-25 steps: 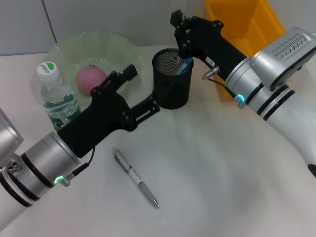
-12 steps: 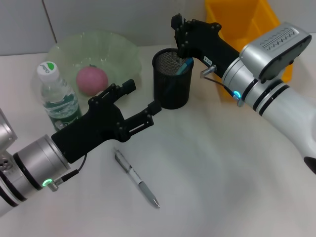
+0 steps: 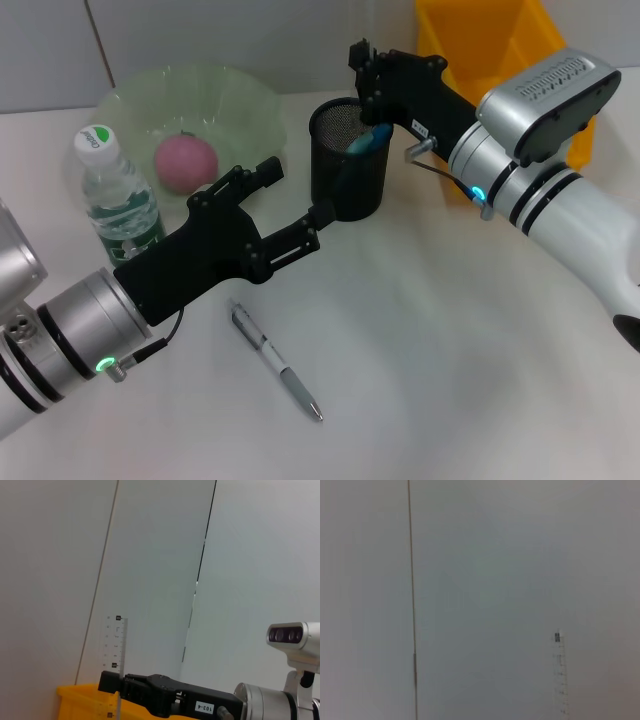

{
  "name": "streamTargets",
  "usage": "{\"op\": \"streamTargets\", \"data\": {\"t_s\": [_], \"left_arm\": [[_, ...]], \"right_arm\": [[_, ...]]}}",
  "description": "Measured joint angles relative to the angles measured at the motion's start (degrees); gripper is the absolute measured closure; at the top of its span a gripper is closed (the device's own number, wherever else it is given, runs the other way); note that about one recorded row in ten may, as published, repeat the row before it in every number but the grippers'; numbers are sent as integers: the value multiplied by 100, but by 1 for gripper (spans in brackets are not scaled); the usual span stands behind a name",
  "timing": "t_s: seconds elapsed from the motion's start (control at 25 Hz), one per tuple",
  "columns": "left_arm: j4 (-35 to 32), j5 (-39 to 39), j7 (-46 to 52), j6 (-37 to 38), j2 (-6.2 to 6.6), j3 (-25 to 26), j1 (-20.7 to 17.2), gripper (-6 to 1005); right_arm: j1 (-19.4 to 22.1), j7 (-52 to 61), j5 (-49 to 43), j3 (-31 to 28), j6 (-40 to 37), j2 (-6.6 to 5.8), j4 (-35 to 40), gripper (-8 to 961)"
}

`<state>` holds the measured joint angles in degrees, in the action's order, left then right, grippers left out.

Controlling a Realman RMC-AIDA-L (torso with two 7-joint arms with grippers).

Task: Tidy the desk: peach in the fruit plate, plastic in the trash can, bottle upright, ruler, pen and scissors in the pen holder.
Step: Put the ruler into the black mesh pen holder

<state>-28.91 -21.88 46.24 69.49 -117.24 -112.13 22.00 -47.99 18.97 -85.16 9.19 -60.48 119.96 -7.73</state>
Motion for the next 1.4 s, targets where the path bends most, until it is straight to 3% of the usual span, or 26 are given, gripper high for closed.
{"op": "streamTargets", "data": {"t_s": [1.4], "left_arm": [[61, 0, -35, 27, -11, 60, 94, 177]], "right_arm": [[128, 62, -90, 63, 82, -19, 85, 932]]}}
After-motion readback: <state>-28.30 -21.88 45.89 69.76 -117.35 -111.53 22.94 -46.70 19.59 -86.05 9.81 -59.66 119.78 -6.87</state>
